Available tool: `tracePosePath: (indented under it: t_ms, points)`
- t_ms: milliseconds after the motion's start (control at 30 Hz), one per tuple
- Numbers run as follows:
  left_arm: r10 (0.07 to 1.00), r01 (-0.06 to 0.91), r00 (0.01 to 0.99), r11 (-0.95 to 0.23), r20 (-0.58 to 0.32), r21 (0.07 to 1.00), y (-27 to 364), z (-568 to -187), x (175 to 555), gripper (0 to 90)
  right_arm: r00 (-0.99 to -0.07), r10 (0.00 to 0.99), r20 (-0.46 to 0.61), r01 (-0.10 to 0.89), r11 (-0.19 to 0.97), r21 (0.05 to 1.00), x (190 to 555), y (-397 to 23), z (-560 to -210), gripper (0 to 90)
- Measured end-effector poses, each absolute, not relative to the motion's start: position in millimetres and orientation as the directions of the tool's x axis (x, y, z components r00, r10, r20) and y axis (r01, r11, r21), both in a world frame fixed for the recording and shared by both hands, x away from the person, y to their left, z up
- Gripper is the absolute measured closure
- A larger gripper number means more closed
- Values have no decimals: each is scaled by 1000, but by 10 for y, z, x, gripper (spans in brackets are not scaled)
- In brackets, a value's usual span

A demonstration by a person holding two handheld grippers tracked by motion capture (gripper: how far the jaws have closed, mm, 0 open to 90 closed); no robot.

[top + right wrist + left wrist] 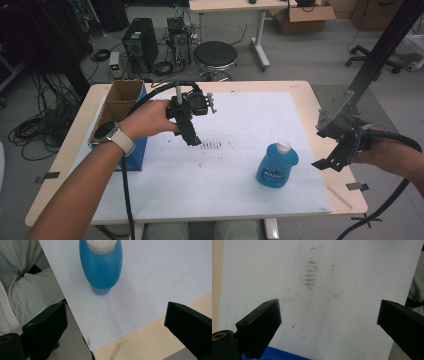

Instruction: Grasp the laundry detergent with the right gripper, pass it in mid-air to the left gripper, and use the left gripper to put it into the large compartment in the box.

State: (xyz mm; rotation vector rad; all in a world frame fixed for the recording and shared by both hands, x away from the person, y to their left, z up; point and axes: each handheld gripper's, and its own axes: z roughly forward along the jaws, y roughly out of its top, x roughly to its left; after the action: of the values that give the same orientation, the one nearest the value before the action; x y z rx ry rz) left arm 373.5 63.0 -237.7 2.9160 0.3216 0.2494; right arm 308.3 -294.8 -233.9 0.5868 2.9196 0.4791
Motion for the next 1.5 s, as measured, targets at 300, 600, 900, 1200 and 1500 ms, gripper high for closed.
tracePosePath:
  t_ms: [300, 600, 900, 1200, 1500]
  points:
    - [229, 195, 963, -957, 145, 213, 590, -2371, 3727, 59, -917, 396, -55, 354, 868, 348, 3069, -2998, -2354, 46]
    - [226, 192, 963, -959, 147, 210, 565, -2377, 3720, 59, -917, 396, -41, 353, 855, 379, 3059, -3048, -2401, 47]
    - [226, 192, 963, -958, 149, 212, 565, -2375, 3726, 59, -917, 397, -23, 354, 841, 409, 3061, -3086, -2486, 47]
    - [228, 194, 962, -958, 148, 213, 559, -2380, 3732, 59, -916, 401, -8, 356, 822, 445, 3056, -3141, -2573, 47]
    - [231, 196, 961, -957, 152, 213, 581, -2369, 3722, 58, -917, 398, 3, 352, 809, 471, 3069, -3159, -2637, 47]
